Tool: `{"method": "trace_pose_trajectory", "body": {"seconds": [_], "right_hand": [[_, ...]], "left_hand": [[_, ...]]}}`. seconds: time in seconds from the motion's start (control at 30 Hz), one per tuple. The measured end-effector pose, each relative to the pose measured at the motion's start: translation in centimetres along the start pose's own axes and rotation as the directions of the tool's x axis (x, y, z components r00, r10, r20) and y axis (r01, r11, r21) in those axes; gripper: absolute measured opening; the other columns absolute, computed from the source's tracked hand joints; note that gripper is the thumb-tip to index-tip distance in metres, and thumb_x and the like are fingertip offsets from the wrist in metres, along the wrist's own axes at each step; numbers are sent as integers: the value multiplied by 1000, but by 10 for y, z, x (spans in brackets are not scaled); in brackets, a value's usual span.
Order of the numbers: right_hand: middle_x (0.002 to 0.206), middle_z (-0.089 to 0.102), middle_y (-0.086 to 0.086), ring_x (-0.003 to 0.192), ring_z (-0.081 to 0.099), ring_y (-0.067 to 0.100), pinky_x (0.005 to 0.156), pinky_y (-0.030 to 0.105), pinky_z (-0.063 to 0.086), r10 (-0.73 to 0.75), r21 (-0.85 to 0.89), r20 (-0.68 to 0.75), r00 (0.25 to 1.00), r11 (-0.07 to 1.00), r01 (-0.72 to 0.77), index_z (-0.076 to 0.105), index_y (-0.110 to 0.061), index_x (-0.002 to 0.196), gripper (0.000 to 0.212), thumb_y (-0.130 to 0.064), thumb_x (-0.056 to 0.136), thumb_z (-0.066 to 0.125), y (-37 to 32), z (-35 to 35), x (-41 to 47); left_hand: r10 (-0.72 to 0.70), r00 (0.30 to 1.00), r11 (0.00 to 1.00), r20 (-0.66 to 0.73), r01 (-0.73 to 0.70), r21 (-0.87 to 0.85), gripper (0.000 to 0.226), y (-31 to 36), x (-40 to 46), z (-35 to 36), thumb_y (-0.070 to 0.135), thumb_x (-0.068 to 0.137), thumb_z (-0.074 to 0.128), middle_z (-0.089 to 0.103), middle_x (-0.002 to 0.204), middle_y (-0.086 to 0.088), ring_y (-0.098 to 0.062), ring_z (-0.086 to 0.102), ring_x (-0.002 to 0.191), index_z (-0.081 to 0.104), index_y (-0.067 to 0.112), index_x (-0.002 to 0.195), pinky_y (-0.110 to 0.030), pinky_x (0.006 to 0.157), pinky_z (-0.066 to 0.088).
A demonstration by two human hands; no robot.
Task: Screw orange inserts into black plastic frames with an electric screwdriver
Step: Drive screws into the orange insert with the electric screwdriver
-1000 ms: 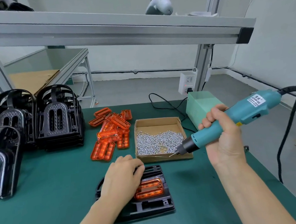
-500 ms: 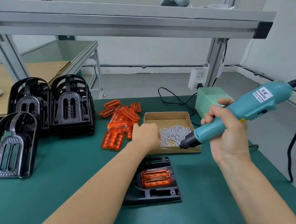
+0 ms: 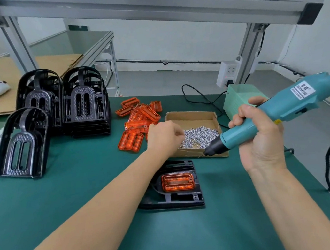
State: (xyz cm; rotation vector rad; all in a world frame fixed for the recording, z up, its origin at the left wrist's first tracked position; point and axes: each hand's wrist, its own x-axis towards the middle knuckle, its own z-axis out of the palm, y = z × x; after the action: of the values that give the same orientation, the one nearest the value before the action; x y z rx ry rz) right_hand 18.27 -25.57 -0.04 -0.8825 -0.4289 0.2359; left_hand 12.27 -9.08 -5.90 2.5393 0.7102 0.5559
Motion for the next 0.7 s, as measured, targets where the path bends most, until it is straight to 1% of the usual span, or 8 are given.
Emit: {"method": "trace_pose_trajectory", "body": {"seconds": [0.07,0.13,0.2,0.27,0.37,0.47,0.53,0.7], "right_hand": [[65,46,2,51,47,14,57,24,45,-8,8,-1,1000,1000,8,55,-18,82,18,-3,74,60,-2,1,-1],[68,46,3,52,46,14,58,23,45,-16,34,5,1000,999,16,54,-18,83,18,-3,74,59,-5,2,-3],[69,47,3,54,46,14,58,23,44,-12,79,26,1000,997,10,53,-18,84,19,-3,74,57,-8,5,-6],[69,48,2,53,45,12,58,23,44,2,132,58,998,991,-10,51,-19,85,18,-4,74,55,-11,10,-10],[65,47,-2,51,42,10,56,22,42,21,204,105,994,978,-42,50,-20,85,16,-7,76,52,-14,20,-18],[64,44,-5,50,40,8,55,21,41,28,268,132,991,961,-62,51,-21,83,13,-9,78,50,-16,29,-26],[63,42,-6,49,39,7,54,20,41,31,300,143,989,951,-74,51,-21,82,11,-10,79,49,-18,33,-30],[62,41,-7,48,39,6,53,20,40,32,326,160,987,941,-84,51,-21,80,11,-11,80,48,-21,38,-37]], "left_hand": [[-69,997,954,-32,57,-294,10,-2,-11,-12,17,86,65,73,90,5,-11,65,83,75,18,87,-32,83,53],[-114,993,822,-12,88,-563,8,-5,-28,-25,11,82,69,72,74,3,-9,66,71,74,17,79,-23,71,54],[-137,990,678,36,120,-725,10,-7,-50,-36,7,80,71,70,66,-3,-10,64,62,72,16,75,-16,63,50],[-169,981,531,94,170,-830,12,-7,-71,-43,3,78,72,69,65,-5,-11,63,60,73,14,73,-17,60,50],[-240,952,270,191,255,-929,10,-5,-94,-49,7,65,75,70,69,-7,-13,64,62,77,14,71,-21,63,54],[-261,933,103,246,281,-954,18,-2,-112,-51,10,55,74,71,72,-9,-13,65,63,78,13,72,-19,62,53],[-262,930,48,257,279,-959,20,0,-121,-52,10,54,74,71,73,-10,-12,64,62,78,11,73,-19,61,53],[-273,926,-5,260,269,-963,19,5,-129,-51,14,57,73,71,74,-10,-11,62,60,78,10,75,-20,60,53]]}}
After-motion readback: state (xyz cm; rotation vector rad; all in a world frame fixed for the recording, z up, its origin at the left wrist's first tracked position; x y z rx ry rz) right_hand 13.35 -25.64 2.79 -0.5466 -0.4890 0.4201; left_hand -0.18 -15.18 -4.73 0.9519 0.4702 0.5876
